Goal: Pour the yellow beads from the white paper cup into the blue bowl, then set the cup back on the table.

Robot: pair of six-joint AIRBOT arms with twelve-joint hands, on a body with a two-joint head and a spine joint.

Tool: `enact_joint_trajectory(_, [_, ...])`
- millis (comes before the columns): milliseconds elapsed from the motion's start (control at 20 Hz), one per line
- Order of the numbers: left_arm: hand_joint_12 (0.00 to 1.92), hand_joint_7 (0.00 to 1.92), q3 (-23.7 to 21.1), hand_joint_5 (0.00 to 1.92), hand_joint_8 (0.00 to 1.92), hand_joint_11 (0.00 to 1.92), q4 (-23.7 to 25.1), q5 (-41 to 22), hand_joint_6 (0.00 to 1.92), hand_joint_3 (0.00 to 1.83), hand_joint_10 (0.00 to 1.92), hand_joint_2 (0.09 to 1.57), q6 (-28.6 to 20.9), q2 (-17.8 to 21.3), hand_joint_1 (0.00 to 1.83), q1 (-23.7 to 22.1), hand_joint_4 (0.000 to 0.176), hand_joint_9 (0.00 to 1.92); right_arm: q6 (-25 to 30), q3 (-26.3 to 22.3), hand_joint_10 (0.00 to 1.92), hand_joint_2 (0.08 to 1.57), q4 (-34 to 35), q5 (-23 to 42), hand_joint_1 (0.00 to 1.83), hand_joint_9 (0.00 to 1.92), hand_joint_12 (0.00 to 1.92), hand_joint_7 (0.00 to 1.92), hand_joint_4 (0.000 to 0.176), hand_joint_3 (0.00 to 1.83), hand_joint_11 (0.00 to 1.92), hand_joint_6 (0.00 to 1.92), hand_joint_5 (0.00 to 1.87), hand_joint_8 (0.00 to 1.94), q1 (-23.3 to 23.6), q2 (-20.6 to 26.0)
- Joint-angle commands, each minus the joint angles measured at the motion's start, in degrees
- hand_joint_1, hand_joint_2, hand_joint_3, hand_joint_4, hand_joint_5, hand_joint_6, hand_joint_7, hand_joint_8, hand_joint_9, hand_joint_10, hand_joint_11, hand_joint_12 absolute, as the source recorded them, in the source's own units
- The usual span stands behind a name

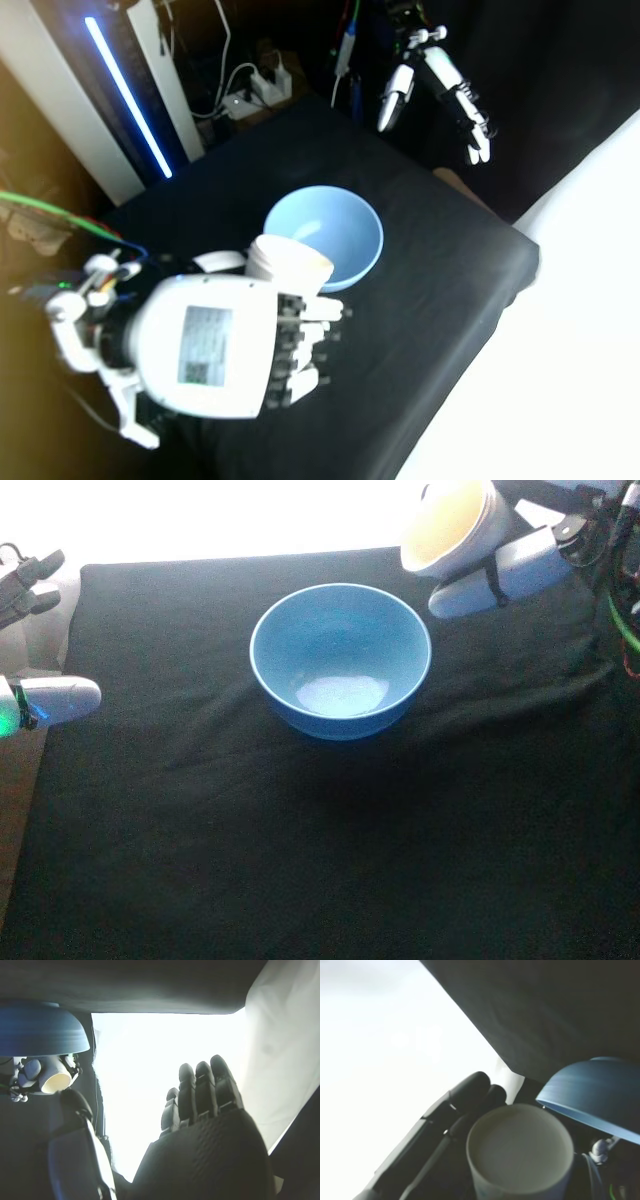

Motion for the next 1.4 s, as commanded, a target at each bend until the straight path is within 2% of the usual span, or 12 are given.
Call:
enact_joint_trajectory(0, [0.47,0.29,0.4,0.04,0.00,0.00,-0.5,-6.6,0.00,0.00,0.01,0.83,-0.4,0.5,0.62,-0.5,0.138,0.19,0.4,0.0,0.00,1.08,2.7,5.4,1.24,1.39,0.78,1.27,0.000,0.00,1.09,0.97,0.95,0.46,1.4,0.3])
enact_joint_trajectory(150, [0.52,0.28,0.5,0.03,0.00,0.00,-0.2,-6.3,0.00,0.00,0.00,0.85,-0.4,0.5,0.61,-0.8,0.150,0.20,0.4,-0.6,0.00,1.09,-2.0,3.4,1.25,1.39,0.79,1.19,0.000,0.00,1.09,1.05,0.89,0.70,3.1,0.2])
enact_joint_trajectory(250, [0.53,0.28,0.6,0.03,0.00,0.00,0.1,-6.1,0.00,0.00,0.00,0.84,-0.3,0.5,0.61,-1.0,0.146,0.20,0.4,-0.9,0.00,1.16,-4.0,2.7,1.14,1.40,0.79,1.28,0.000,0.00,1.07,1.10,0.89,0.13,3.5,0.2])
enact_joint_trajectory(350, [0.56,0.28,0.7,0.05,0.00,0.00,0.5,-5.7,0.00,0.00,0.01,0.83,-0.3,0.4,0.61,-1.3,0.160,0.22,0.4,-1.1,0.00,1.15,-5.5,2.1,1.14,1.41,0.86,1.32,0.000,0.00,1.05,1.08,0.91,0.03,3.9,0.2])
enact_joint_trajectory(400, [0.57,0.29,0.7,0.06,0.00,0.00,0.7,-5.5,0.01,0.00,0.01,0.82,-0.3,0.4,0.62,-1.5,0.173,0.23,0.4,-1.3,0.00,1.08,-6.6,1.6,1.24,1.42,0.76,1.31,0.000,0.00,1.10,0.97,0.95,0.38,4.2,0.2])
enact_joint_trajectory(450, [0.57,0.29,0.8,0.06,0.00,0.00,0.8,-5.4,0.00,0.00,0.01,0.82,-0.3,0.4,0.61,-1.6,0.169,0.23,0.4,-1.5,0.00,1.07,-7.5,1.3,1.26,1.43,0.78,1.28,0.000,0.00,1.10,0.97,0.95,0.53,4.5,0.2])
enact_joint_trajectory(700, [0.54,0.27,0.8,0.06,0.00,0.00,1.2,-5.2,0.00,0.00,0.00,0.83,-0.3,0.4,0.60,-1.7,0.173,0.23,0.5,-1.9,0.00,1.08,-10.6,-0.2,1.25,1.40,0.98,1.22,0.000,0.00,0.96,1.03,0.92,0.63,5.3,0.2])
enact_joint_trajectory(850, [0.52,0.28,0.9,0.07,0.00,0.00,1.5,-4.9,0.00,0.00,0.00,0.83,-0.3,0.3,0.60,-2.0,0.176,0.23,0.5,-2.0,0.01,1.06,-12.5,-1.3,1.26,1.44,0.97,1.28,0.000,0.00,0.99,0.95,0.96,0.54,5.7,0.2])
enact_joint_trajectory(950, [0.54,0.28,1.0,0.07,0.00,0.00,1.6,-4.9,0.00,0.00,0.00,0.83,-0.3,0.2,0.59,-2.1,0.176,0.24,0.5,-2.1,0.00,1.12,-13.5,-1.7,1.16,1.44,0.98,1.32,0.000,0.00,0.95,0.97,0.98,0.10,5.9,0.2])
enact_joint_trajectory(1050, [0.54,0.28,1.0,0.06,0.00,0.00,1.7,-4.7,0.00,0.00,0.00,0.83,-0.3,0.1,0.59,-2.2,0.167,0.24,0.6,-2.2,0.00,1.13,-14.8,-2.4,1.15,1.43,1.01,1.35,0.000,0.00,0.93,1.00,0.96,0.02,6.3,0.1])
enact_joint_trajectory(1150, [0.55,0.29,1.1,0.07,0.00,0.00,1.8,-4.6,0.00,0.00,0.00,0.83,-0.3,0.1,0.60,-2.3,0.167,0.23,0.8,-2.3,0.00,1.06,-15.7,-2.8,1.25,1.41,1.01,1.32,0.000,0.00,0.89,0.96,0.98,0.39,6.6,0.2])
enact_joint_trajectory(1350, [0.54,0.28,1.1,0.07,0.00,0.00,2.0,-4.5,0.00,0.00,0.00,0.84,-0.3,0.1,0.59,-2.5,0.175,0.24,1.1,-2.5,0.00,1.07,-18.1,-3.9,1.25,1.41,1.06,1.26,0.000,0.00,0.85,0.99,0.96,0.54,7.3,0.2])
